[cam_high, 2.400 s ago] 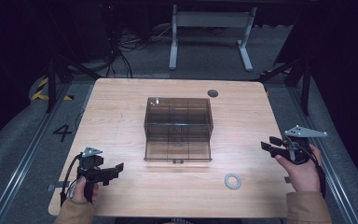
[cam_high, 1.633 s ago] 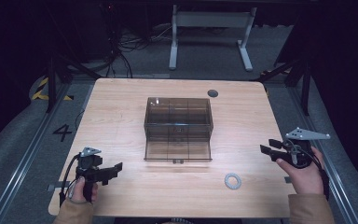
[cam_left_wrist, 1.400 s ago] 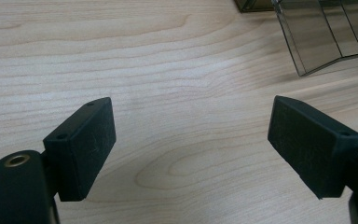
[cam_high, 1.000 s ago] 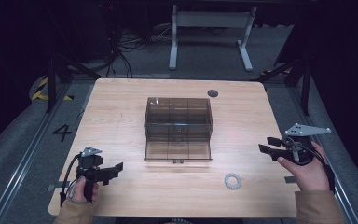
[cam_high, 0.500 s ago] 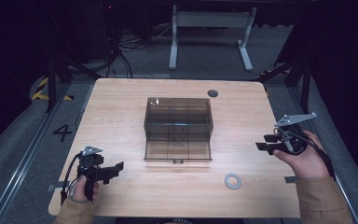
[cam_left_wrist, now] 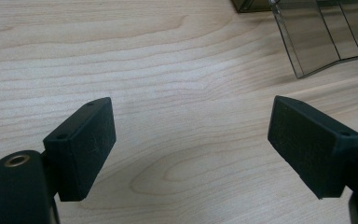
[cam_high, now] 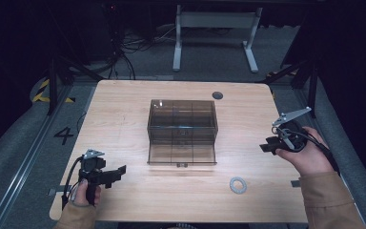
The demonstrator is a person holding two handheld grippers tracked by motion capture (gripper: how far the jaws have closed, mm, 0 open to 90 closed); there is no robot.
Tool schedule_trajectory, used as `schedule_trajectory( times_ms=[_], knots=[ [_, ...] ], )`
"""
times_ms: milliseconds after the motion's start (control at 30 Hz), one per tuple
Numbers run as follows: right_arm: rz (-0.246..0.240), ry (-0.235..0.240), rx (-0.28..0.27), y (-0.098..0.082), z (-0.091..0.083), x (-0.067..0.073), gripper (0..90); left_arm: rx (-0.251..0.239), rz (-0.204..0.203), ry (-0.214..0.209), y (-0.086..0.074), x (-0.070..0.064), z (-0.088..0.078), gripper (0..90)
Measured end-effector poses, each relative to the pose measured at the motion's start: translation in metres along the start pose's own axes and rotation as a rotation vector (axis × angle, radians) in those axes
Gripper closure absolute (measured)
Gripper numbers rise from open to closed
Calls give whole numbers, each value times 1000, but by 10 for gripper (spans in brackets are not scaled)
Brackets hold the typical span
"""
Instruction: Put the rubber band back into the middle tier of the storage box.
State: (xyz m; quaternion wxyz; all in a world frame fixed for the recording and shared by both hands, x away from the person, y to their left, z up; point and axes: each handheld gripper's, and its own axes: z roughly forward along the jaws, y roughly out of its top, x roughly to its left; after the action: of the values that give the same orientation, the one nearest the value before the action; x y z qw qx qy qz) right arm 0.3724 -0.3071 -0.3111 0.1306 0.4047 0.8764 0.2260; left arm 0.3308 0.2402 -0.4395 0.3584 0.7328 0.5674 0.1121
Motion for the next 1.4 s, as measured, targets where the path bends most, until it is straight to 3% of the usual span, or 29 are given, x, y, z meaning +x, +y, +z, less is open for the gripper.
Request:
schedule_trajectory(
  times_ms=[300,400,533,733,833,1167,1400],
  knots=[
    [-88,3,43,11,3,3,626,1,0,-2,0,0,0,158],
    [-170,1,56,15,5,3,626,1,1,-2,0,0,0,158],
    [-207,6,81,20,8,5,622,2,-6,-1,0,1,0,158],
    [-351,37,139,28,15,7,617,1,-5,-3,0,1,0,158],
    [-395,56,156,30,19,10,613,4,-5,-4,0,2,0,158],
    [-423,91,134,36,24,14,598,2,-6,-5,0,2,0,158],
    [-401,103,119,35,27,16,620,6,-7,-6,0,2,0,158]
  ],
)
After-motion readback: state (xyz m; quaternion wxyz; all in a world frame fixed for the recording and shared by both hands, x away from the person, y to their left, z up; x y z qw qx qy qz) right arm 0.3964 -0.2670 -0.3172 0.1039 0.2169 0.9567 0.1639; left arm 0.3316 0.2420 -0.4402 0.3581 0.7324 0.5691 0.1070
